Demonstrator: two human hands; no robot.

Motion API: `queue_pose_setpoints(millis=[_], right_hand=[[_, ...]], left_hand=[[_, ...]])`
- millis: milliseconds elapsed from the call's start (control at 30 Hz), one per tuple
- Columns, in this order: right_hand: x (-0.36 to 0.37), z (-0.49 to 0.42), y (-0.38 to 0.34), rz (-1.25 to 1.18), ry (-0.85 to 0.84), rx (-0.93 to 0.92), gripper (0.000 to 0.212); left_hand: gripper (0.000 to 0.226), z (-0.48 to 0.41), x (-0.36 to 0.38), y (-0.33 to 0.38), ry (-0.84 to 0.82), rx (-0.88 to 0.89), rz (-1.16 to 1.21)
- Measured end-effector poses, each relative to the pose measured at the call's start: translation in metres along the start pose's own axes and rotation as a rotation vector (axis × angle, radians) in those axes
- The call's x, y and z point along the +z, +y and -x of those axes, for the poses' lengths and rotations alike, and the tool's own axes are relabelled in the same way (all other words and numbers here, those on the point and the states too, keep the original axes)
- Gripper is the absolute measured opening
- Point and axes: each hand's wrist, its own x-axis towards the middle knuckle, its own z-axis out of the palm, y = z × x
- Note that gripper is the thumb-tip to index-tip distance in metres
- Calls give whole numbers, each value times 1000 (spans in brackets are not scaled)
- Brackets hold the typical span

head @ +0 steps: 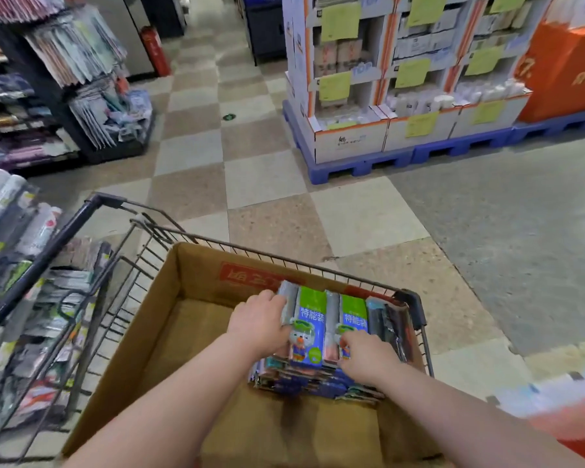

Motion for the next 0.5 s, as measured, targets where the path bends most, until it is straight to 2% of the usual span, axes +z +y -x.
queue_pose_setpoints(millis=[133,267,367,500], right_hand=[[13,-26,-15,-127,-25,94,35],[27,-54,-32,-222,-82,177,46],[38,-69,-46,-298,-93,246,64],[48,-87,-61,-552,35,440,81]], left_hand=[[52,-26,18,-24,-103,33,4],[48,-51,41,-47,-200,7,113],[48,-64,61,-60,-268,-87,350],[46,-76,79,-68,-367,-248,662]])
